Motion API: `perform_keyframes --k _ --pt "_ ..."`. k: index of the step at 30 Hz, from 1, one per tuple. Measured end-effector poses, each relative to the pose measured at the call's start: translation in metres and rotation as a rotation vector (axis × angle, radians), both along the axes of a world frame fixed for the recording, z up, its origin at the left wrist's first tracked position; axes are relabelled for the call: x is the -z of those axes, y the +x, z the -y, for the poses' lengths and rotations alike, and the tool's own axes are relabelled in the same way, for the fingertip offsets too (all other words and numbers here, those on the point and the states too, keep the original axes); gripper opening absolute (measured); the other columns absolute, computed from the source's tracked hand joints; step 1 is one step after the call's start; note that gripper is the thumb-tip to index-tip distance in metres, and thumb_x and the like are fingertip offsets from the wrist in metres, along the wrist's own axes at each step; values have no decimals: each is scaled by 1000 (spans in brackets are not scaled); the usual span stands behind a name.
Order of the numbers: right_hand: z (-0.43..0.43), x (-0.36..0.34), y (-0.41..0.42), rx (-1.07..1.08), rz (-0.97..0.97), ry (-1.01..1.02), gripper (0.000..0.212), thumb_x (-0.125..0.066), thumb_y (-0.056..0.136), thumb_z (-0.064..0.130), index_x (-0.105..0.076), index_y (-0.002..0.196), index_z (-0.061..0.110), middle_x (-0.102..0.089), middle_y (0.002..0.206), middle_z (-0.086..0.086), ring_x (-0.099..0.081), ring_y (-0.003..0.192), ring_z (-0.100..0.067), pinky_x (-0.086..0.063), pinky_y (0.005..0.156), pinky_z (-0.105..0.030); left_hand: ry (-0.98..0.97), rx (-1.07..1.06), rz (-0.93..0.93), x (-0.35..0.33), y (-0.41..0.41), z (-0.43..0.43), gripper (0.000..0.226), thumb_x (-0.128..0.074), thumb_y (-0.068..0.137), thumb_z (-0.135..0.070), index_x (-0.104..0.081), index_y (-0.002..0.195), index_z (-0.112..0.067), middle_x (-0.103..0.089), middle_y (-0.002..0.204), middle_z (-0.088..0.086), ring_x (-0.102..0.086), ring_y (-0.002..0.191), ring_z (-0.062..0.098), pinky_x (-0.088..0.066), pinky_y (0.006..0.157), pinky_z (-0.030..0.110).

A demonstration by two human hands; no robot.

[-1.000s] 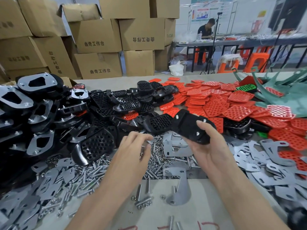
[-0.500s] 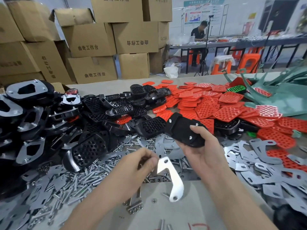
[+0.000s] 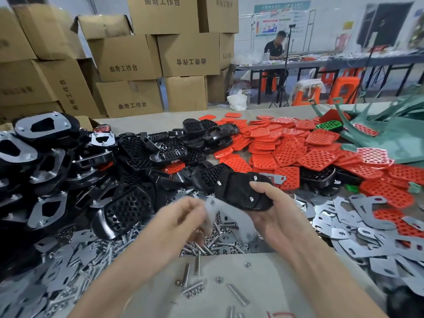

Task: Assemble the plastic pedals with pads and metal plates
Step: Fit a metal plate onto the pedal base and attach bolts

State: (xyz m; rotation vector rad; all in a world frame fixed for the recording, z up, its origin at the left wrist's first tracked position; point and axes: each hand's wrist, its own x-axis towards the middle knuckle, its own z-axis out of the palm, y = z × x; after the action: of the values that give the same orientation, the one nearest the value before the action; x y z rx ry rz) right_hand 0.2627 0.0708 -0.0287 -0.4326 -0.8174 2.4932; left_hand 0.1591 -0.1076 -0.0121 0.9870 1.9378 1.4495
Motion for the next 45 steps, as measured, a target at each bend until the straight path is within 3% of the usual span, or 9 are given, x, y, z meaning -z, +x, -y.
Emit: perform_keyframes --k 5,9,14,17,21,24,30,39,45 --pt "2 1 -1 -39 -46 -8 41 -68 75 2 -64 115 -8 -73 118 -25 -74 105 -35 -63 83 -45 355 -322 167 -9 -11 3 20 -55 99 -15 -71 87 -16 -74 85 5 -66 70 14 -55 63 29" --pt "10 -1 -5 -10 -60 25 36 -68 76 4 -67 111 -8 -73 116 -24 -75 102 -30 -63 80 -37 412 -541 -146 -9 1 0 5 -60 94 -28 -64 92 -25 -73 89 -7 -67 72 3 -54 66 26" --pt "36 4 -20 46 54 156 21 -62 87 0 -71 106 -4 -76 101 -23 -74 94 -29 -62 81 -37 315 -455 -388 8 33 -30 9 -66 92 -30 -59 86 -31 -67 101 -23 -69 89 2 -56 75 25" --pt "41 9 -21 51 91 164 17 -56 95 -3 -69 104 -8 -75 96 -25 -72 92 -34 -55 93 -47 275 -409 -266 17 36 -38 10 -72 91 -26 -64 85 -26 -71 100 -16 -69 97 7 -55 88 36" --pt "37 8 -20 37 47 54 30 -58 88 -3 -62 114 -18 -68 105 -31 -66 100 -38 -50 106 -54 298 -360 -181 17 36 -38 8 -69 93 -25 -71 92 -32 -71 105 -14 -66 103 1 -52 90 24" --pt "37 4 -17 -67 21 -6 23 -58 73 10 -66 89 -5 -57 95 -22 -55 93 -35 -45 98 -47 274 -334 -254 17 40 -38 15 -63 97 -23 -73 97 -35 -64 108 -17 -64 104 -2 -47 87 12" --pt "39 5 -19 -31 101 68 44 -63 89 26 -66 118 -7 -69 114 -32 -66 100 -36 -46 109 -54 217 -385 -223 25 43 -43 15 -66 95 -22 -67 105 -34 -65 110 -12 -64 100 -3 -50 90 19" --pt "39 10 -21 87 201 156 28 -61 100 28 -77 105 6 -76 102 -24 -75 91 -35 -62 79 -45 155 -430 -270 23 42 -37 12 -68 90 -40 -57 93 -43 -66 90 -27 -62 83 -1 -41 67 14" --pt "39 11 -23 102 179 201 32 -58 101 28 -73 115 3 -76 105 -21 -74 83 -25 -63 68 -34 346 -411 67 12 30 -30 11 -69 93 -18 -66 90 -28 -74 82 -5 -66 72 5 -47 73 22"
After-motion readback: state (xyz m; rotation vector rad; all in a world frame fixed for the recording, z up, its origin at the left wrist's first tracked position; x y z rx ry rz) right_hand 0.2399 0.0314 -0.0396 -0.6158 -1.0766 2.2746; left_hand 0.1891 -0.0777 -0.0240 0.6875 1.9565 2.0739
